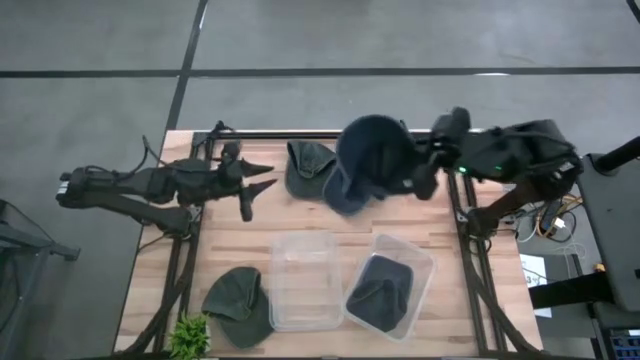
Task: Pick & Place hat
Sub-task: Put the right blue cap into the right transparent container
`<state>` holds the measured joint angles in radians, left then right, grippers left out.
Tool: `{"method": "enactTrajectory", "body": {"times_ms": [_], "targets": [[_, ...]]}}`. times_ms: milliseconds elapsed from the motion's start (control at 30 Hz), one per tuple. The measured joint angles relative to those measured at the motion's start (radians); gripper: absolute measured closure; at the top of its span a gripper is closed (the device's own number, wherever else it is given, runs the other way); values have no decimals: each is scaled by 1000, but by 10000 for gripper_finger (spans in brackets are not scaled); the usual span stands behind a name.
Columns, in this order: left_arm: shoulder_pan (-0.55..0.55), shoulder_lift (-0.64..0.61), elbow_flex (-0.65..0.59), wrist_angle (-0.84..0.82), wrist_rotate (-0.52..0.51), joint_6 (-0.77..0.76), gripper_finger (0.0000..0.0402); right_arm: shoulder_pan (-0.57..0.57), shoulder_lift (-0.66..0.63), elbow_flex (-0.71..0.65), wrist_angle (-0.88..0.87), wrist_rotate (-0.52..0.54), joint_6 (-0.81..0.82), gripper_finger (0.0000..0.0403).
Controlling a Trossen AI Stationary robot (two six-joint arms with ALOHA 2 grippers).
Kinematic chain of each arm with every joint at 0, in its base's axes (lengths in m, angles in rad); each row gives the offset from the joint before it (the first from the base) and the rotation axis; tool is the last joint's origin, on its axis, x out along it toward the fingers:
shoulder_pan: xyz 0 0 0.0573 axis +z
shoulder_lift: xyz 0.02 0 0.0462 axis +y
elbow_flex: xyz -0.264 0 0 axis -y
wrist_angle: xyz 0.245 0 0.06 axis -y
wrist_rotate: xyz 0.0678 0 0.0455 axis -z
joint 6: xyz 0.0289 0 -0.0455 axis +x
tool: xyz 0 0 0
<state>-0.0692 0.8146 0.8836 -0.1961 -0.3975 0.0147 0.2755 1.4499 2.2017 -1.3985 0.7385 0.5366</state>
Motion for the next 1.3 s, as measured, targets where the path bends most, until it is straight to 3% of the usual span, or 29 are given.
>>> {"method": "enactTrajectory", "body": {"times_ms": [167, 300, 567, 1033, 1300], "targets": [[0, -61, -152, 208, 11, 56, 264, 146, -20, -1, -150, 44, 318, 392], [0, -86, -234, 331, 19, 105, 264, 277, -15, -20, -171, 104, 506, 392], [-1, -107, -267, 354, 43, 82, 264, 486, 17, -209, -173, 216, 854, 392], [-1, -106, -266, 360, 42, 90, 264, 700, 39, -607, -173, 230, 1573, 392], [-1, -107, -265, 361, 41, 168, 264, 706, 40, -722, -124, 226, 1728, 392]]}}
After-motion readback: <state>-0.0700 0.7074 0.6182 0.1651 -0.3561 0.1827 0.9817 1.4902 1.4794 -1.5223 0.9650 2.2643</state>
